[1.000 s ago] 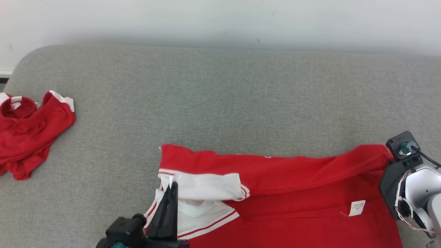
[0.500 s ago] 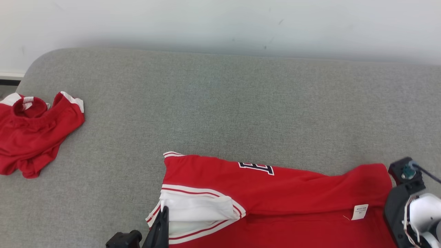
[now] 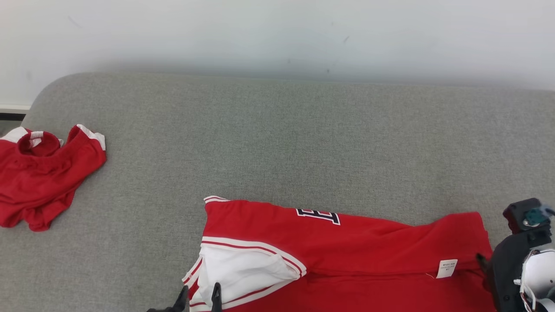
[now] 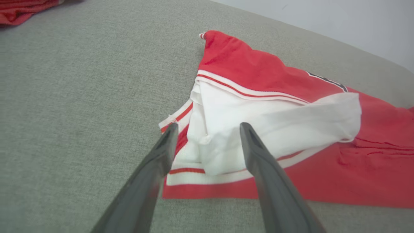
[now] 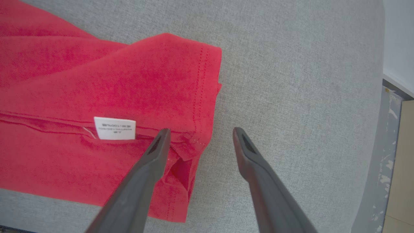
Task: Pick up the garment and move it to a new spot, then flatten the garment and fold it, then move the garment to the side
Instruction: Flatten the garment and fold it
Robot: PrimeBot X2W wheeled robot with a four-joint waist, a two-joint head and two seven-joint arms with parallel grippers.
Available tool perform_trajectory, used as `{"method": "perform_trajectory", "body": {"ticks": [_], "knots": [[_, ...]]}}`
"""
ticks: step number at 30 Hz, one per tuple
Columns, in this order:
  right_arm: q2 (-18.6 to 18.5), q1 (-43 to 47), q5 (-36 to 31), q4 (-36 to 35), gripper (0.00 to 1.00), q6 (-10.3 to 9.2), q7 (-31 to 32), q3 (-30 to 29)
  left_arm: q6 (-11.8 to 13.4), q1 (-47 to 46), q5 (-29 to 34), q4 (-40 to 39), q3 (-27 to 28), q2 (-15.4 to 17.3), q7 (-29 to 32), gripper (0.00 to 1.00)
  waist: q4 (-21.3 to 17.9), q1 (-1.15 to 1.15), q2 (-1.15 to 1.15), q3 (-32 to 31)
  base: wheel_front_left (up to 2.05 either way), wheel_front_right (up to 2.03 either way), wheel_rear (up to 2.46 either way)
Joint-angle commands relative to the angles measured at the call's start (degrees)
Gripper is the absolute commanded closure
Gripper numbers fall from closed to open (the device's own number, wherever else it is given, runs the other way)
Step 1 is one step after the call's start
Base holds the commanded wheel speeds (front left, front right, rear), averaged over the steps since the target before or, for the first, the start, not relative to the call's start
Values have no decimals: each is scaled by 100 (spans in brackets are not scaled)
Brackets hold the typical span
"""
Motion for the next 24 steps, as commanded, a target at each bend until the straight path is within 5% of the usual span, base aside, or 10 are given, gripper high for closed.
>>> {"method": "perform_trajectory", "body": {"ticks": [1,6,10,15,24], "knots": [[73,66,21,-36,0,-14,-35,-33,14,54,-42,12,14,36,-16,0,15,0,0,-21,0,0,0],[730,392,239,-605,0,-14,-390,-676,173,260,7,6,177,198,-197,0,103,0,0,-143,0,0,0],[1671,727,258,-973,0,-14,-1193,-1280,83,287,163,-280,444,372,-679,0,178,0,0,-266,0,0,0],[2277,839,-65,-664,0,-14,-2012,-1757,-301,165,509,-884,878,325,-825,0,158,0,0,-341,0,0,0],[2362,538,-463,689,0,-14,-2969,-2073,-1295,416,1157,-1918,1866,-230,-821,0,68,0,0,-392,0,0,0]]}}
